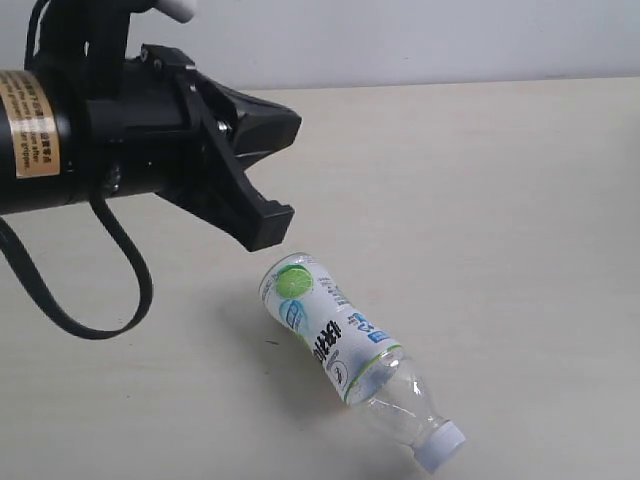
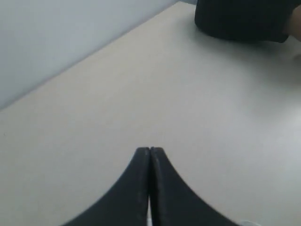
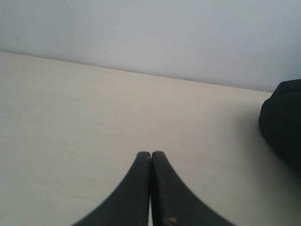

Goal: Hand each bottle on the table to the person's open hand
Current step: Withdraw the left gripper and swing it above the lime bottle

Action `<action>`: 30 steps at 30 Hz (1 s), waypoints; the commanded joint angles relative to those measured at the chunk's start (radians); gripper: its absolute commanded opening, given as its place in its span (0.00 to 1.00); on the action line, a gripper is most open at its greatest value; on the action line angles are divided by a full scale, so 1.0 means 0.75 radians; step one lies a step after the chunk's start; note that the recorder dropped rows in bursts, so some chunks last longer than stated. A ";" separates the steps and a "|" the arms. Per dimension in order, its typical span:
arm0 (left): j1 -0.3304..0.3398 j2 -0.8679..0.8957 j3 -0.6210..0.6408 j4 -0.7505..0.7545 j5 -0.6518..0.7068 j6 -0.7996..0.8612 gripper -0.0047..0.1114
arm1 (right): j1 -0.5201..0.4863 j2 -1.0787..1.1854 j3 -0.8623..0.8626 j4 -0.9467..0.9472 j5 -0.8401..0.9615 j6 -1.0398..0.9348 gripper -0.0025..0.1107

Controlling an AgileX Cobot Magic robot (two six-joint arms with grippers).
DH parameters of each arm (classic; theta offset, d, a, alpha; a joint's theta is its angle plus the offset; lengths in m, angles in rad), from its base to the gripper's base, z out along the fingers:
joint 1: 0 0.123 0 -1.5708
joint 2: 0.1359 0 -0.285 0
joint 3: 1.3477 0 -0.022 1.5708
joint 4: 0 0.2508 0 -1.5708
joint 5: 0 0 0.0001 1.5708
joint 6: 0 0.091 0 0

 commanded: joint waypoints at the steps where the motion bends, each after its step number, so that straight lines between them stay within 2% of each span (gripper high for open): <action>1: 0.008 0.000 -0.088 0.095 0.070 0.039 0.04 | 0.005 -0.009 0.006 0.000 -0.017 0.001 0.02; 9: 0.008 0.126 -0.370 0.097 0.565 0.138 0.04 | 0.029 -0.009 0.006 0.000 -0.015 0.001 0.02; 14: 0.008 0.212 -0.435 0.067 0.638 0.276 0.04 | 0.029 -0.009 0.006 0.000 -0.015 0.001 0.02; 18: 0.035 0.304 -0.505 -0.495 0.764 0.958 0.04 | 0.029 -0.009 0.006 0.000 -0.015 0.001 0.02; 20: 0.078 0.346 -0.576 -0.741 0.900 1.293 0.04 | 0.029 -0.009 0.006 0.000 -0.015 0.001 0.02; 22: 0.138 0.397 -0.677 -0.928 1.127 1.582 0.04 | 0.029 -0.009 0.006 0.000 -0.015 0.001 0.02; 23: 0.169 0.436 -0.749 -1.006 1.343 1.758 0.04 | 0.029 -0.009 0.006 0.000 -0.015 0.001 0.02; 24: 0.189 0.470 -0.810 -1.045 1.523 1.931 0.04 | 0.029 -0.009 0.006 0.000 -0.015 0.001 0.02; 25: 0.206 0.504 -0.866 -1.077 1.579 2.055 0.04 | 0.029 -0.009 0.006 0.000 -0.015 0.001 0.02; 30: 0.219 0.613 -1.020 -0.937 1.579 2.127 0.04 | 0.029 -0.009 0.006 0.000 -0.015 0.001 0.02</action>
